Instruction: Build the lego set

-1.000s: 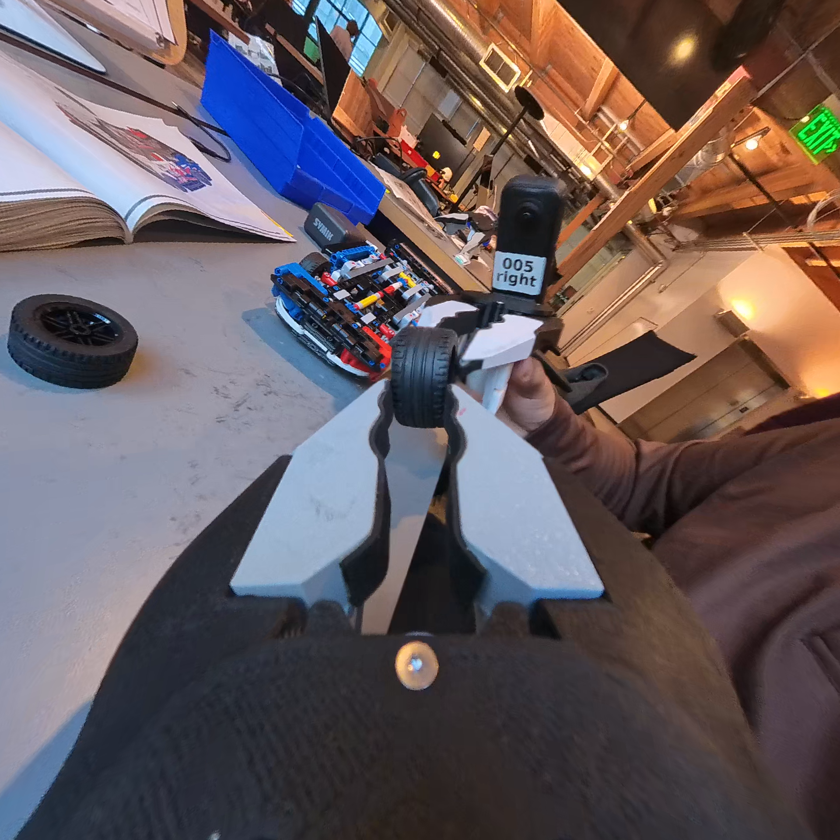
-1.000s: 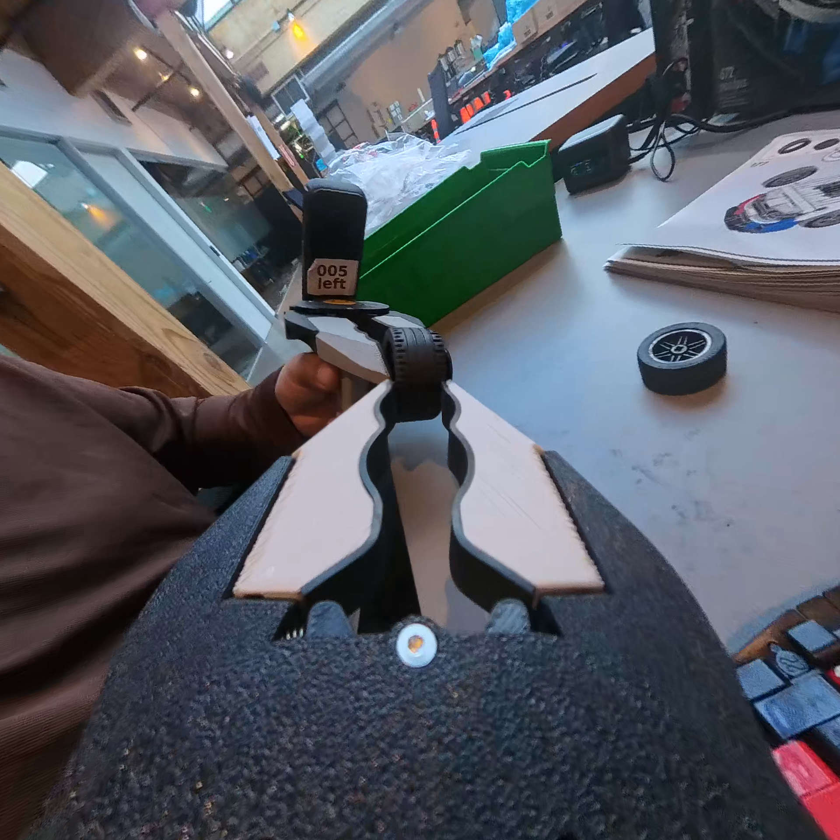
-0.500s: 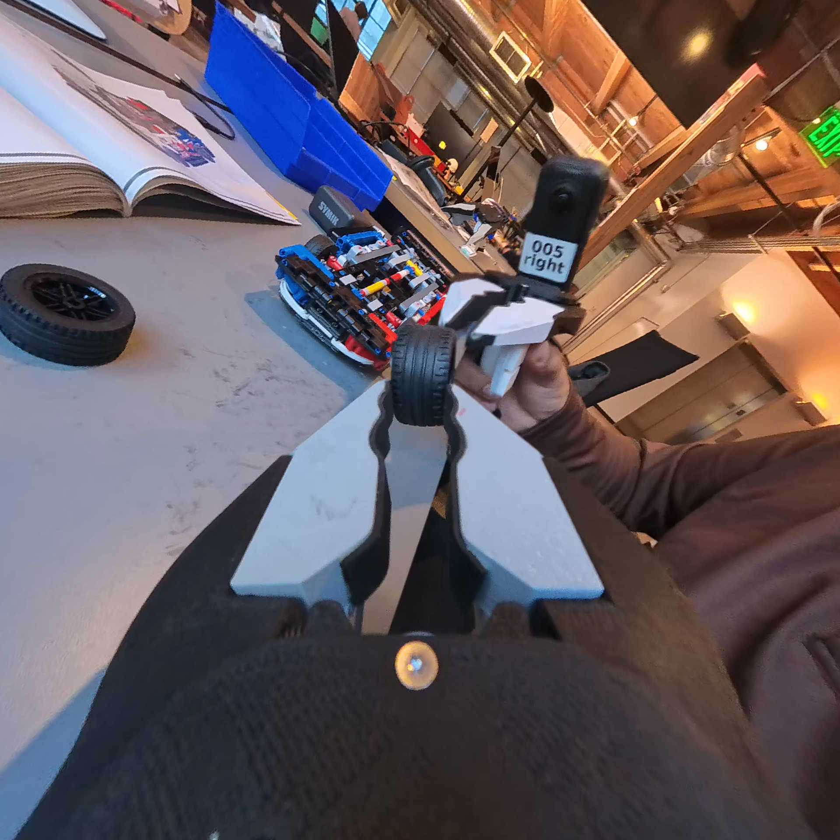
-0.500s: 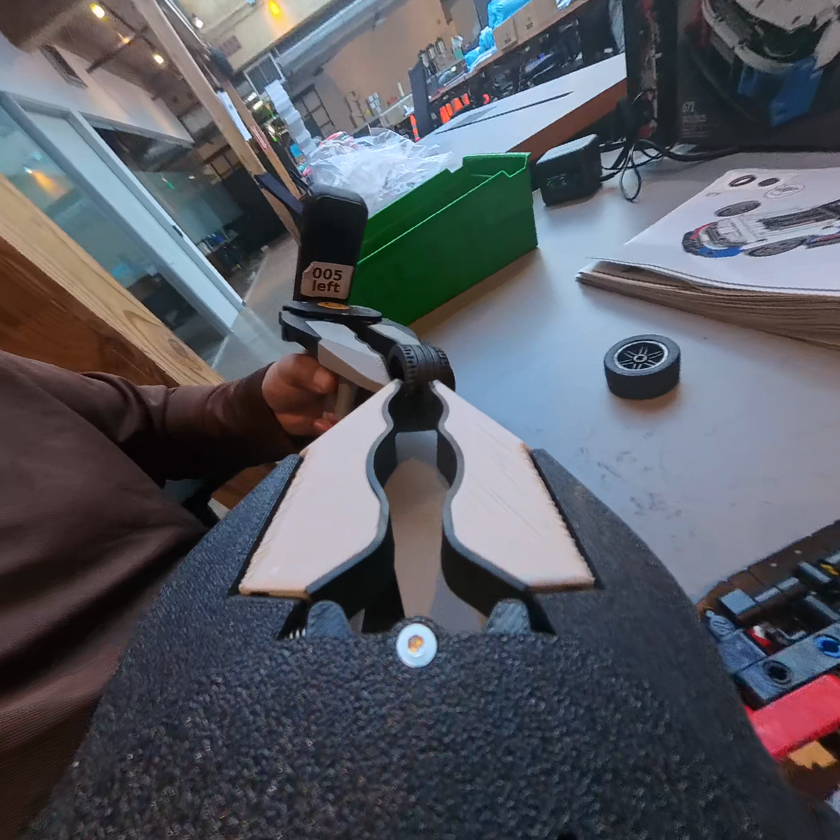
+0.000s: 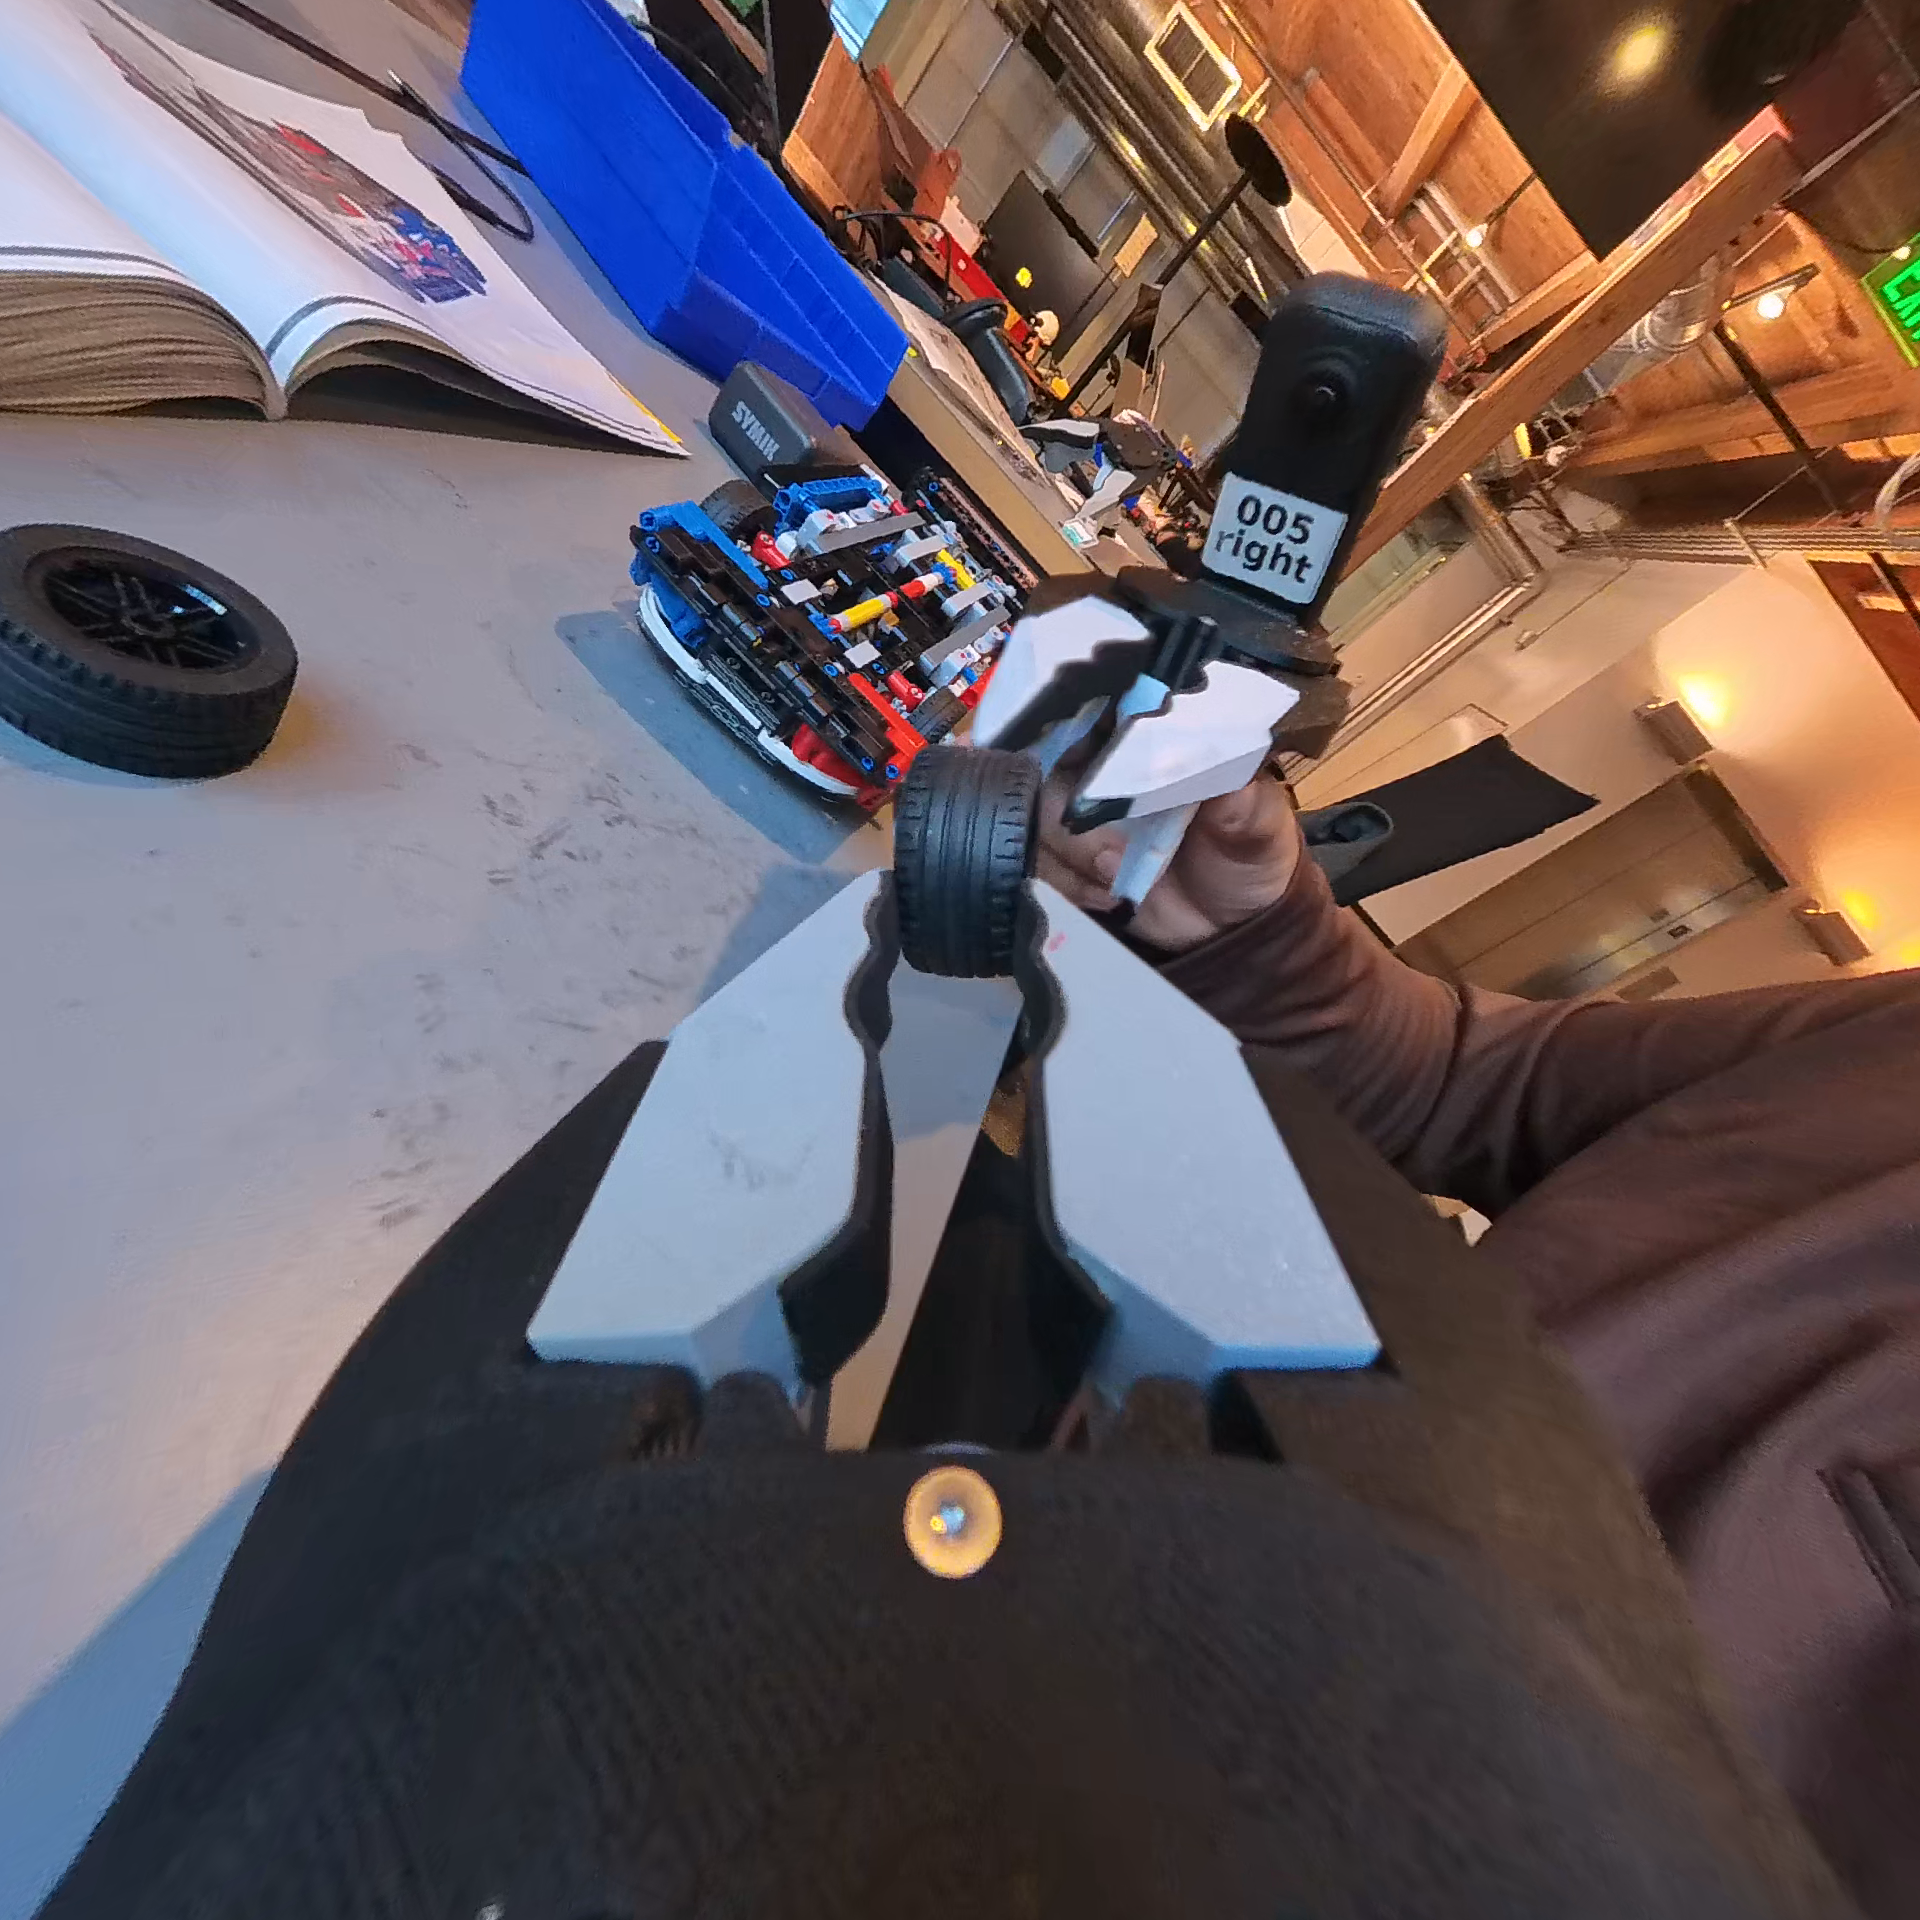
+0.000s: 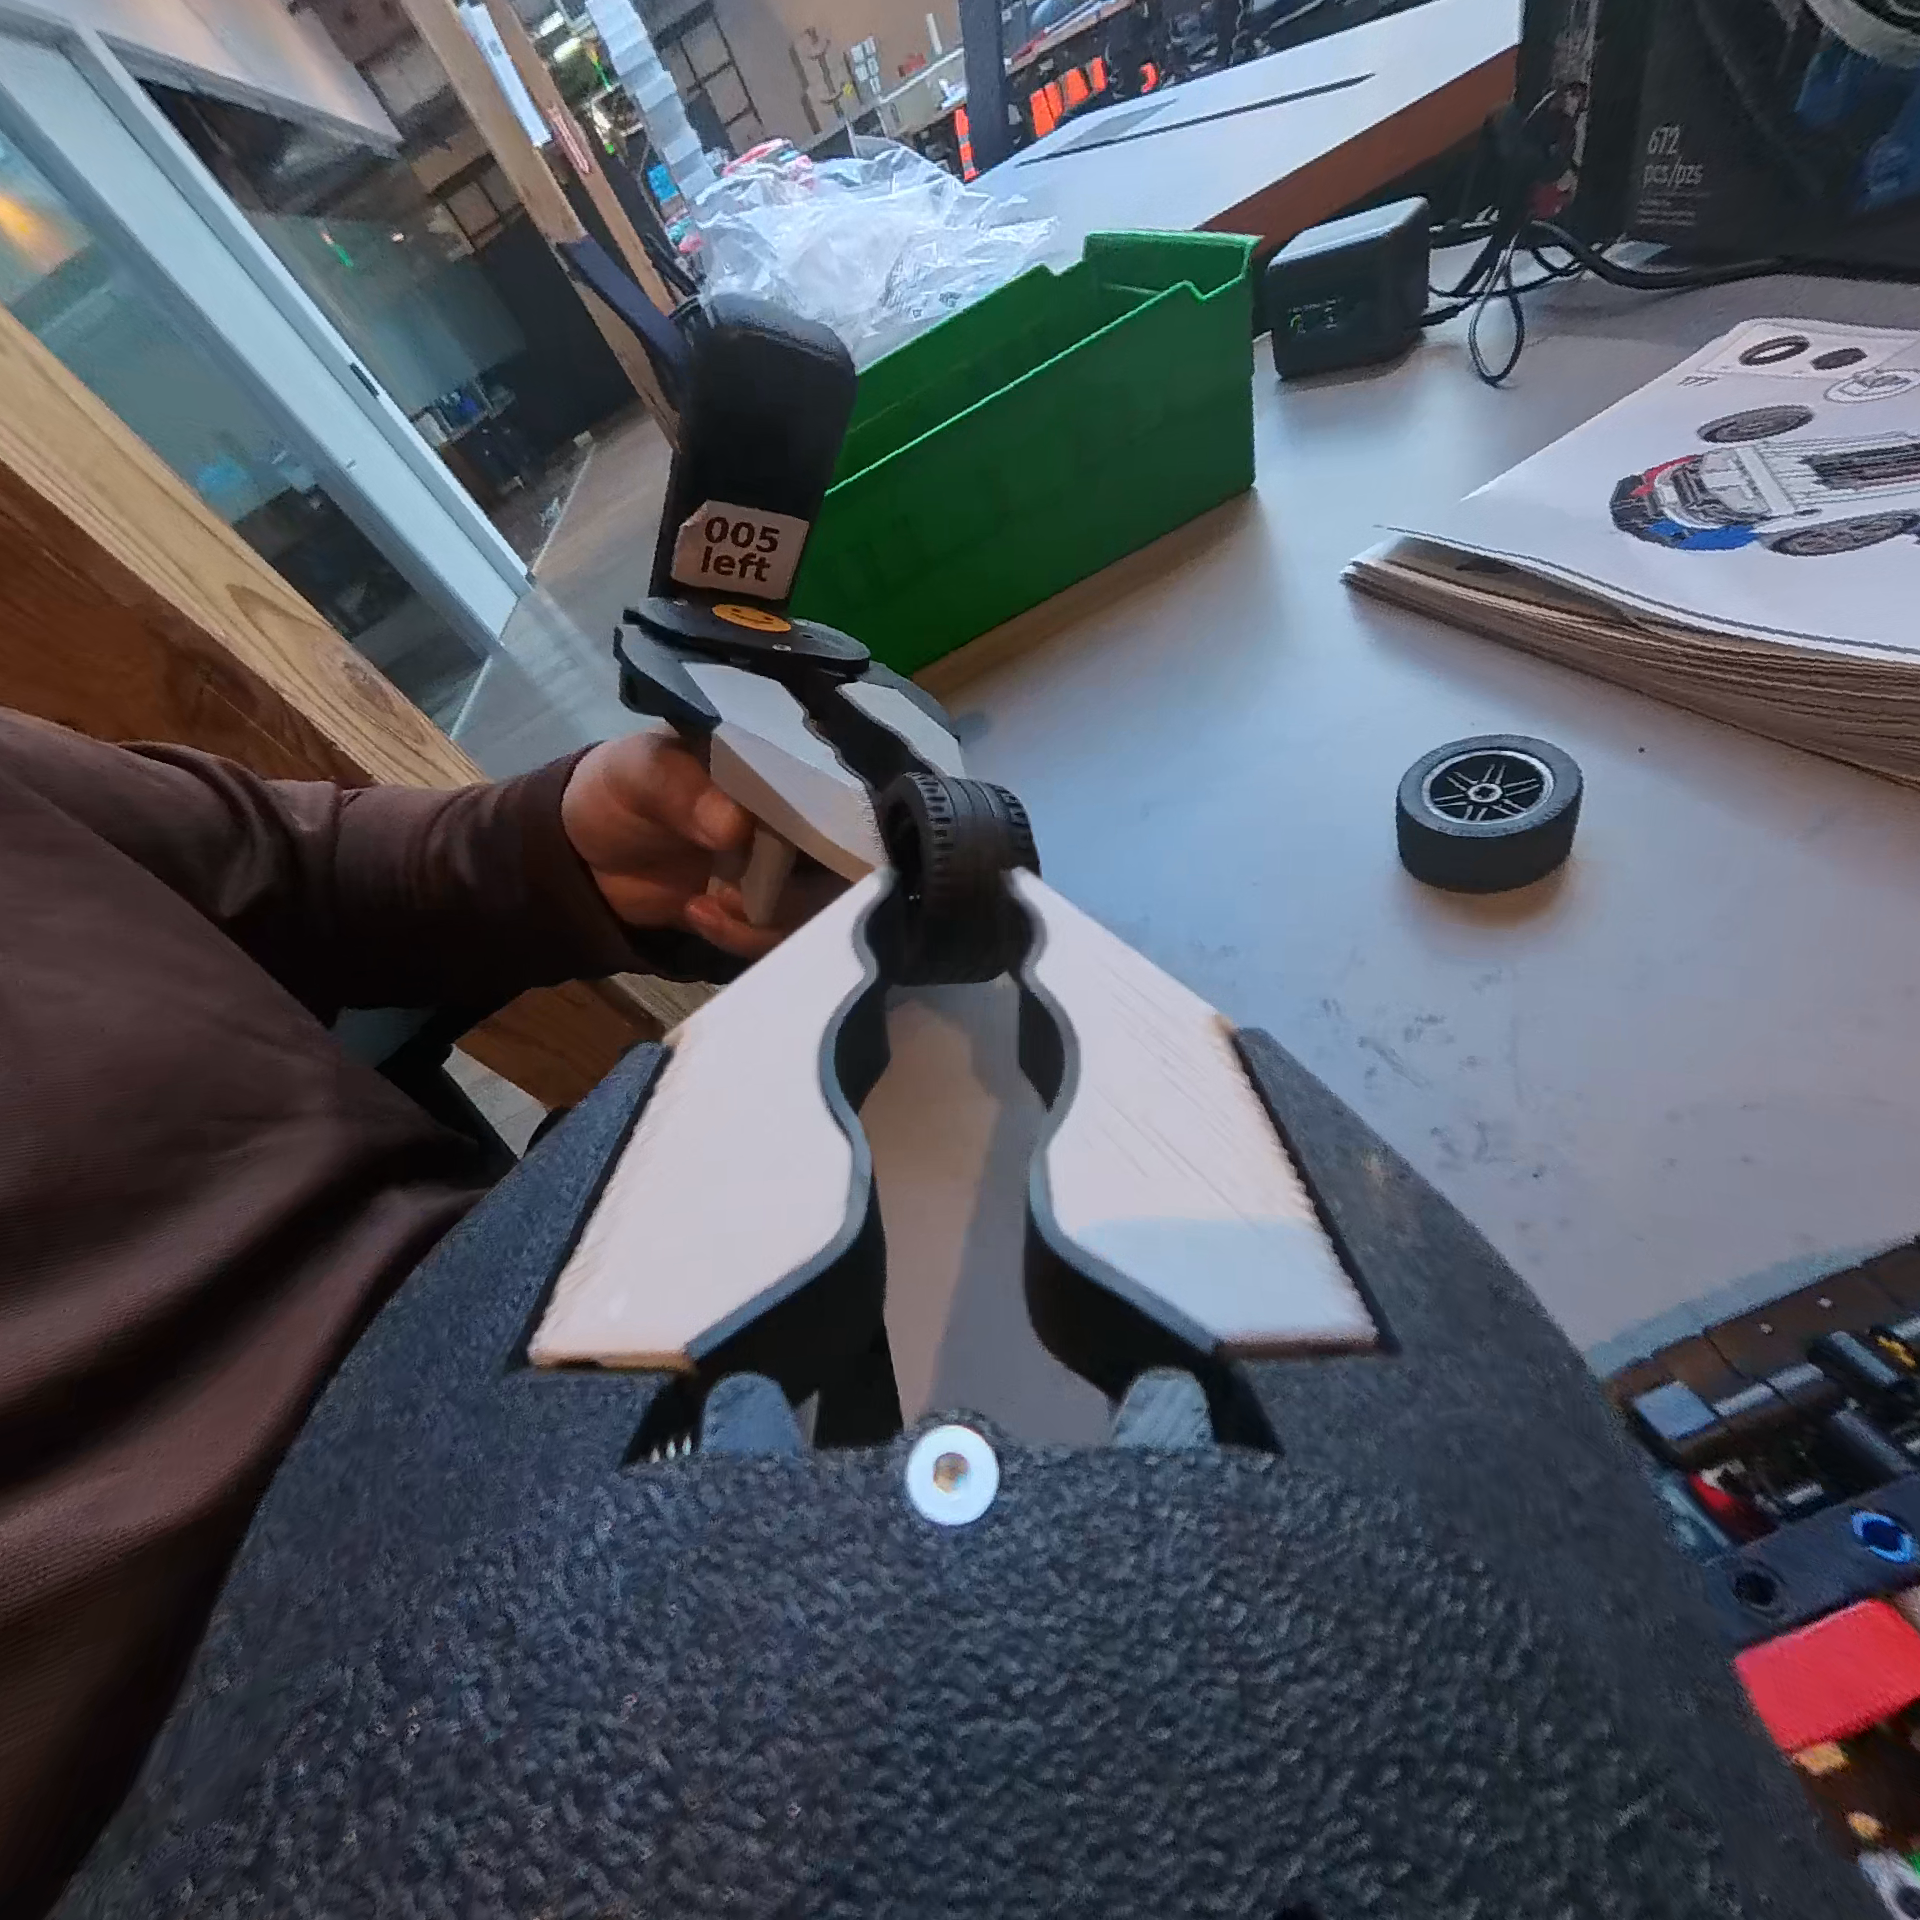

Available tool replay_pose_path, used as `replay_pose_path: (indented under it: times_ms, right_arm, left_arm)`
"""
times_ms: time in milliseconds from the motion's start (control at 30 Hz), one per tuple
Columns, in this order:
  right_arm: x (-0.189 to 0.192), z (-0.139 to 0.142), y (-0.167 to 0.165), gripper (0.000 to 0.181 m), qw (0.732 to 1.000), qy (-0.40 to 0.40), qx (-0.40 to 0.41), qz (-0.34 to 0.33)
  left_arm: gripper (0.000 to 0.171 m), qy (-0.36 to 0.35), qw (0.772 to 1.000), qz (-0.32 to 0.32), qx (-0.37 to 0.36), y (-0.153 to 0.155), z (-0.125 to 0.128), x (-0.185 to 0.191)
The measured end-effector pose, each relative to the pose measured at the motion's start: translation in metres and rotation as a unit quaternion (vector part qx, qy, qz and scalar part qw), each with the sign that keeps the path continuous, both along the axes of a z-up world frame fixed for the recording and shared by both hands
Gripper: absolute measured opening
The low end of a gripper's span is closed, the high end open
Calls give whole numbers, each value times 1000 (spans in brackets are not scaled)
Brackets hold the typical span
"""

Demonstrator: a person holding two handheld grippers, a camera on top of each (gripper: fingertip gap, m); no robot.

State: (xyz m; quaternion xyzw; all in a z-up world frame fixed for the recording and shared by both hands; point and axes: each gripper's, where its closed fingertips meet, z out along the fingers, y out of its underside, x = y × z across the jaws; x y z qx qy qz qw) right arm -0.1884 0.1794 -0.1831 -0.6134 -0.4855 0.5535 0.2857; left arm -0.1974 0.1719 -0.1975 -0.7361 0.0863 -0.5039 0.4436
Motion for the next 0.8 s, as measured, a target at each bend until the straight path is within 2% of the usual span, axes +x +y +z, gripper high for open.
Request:
replay_pose_path:
  times_ms: [67, 200, 300, 500, 633, 800]
  right_arm:
    - [0, -1, 3, 27, 1000, -3, -9, -5]
    - [0, -4, 2, 29, 1000, -9, -19, 2]
    - [-1, -4, -3, 19, 1000, -6, -23, 18]
    - [2, 6, -12, 14, 996, 21, -65, 49]
    - [1, 21, -23, 8, 984, 69, -139, 91]
    - [-1, 31, -24, 3, 949, 114, -270, 117]
  left_arm:
    - [19, -5, 1000, 0, -2, 0, 1, 0]
    - [19, -8, 1000, -6, -1, -2, 3, 2]
    - [19, -8, 1000, -16, 1, -5, 4, 6]
    - [19, -16, 998, -46, 29, -10, 12, 8]
    - [18, -76, 992, -100, 25, -20, 22, 7]
    - [18, -70, 991, -108, 36, -23, 27, 7]
